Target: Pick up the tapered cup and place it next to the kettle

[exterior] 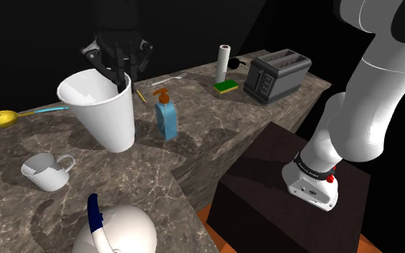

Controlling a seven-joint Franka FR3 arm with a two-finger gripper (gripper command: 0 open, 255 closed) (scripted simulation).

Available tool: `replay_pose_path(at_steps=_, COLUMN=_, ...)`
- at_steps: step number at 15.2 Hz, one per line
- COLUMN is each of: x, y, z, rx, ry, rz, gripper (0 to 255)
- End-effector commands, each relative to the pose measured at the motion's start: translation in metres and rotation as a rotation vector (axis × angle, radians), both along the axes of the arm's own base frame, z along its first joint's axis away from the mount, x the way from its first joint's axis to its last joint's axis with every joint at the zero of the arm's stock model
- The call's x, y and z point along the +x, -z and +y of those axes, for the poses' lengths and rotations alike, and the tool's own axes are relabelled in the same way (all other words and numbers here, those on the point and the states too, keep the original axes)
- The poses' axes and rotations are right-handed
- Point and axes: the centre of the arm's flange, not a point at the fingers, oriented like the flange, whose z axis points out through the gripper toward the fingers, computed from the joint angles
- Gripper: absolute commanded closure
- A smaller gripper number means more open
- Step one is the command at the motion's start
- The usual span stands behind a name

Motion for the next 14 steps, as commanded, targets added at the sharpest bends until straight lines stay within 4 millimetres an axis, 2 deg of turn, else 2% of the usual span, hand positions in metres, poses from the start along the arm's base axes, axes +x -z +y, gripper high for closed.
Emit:
replay_pose_path(at_steps=1, x=-0.003, y=0.010, z=0.005, rx=0.001, ry=0.001, rz=-0.001, gripper=255)
replay_pose_path(at_steps=14, x=-0.003, y=0.078, z=0.005, rx=0.001, ry=0.001, rz=-0.001, gripper=255)
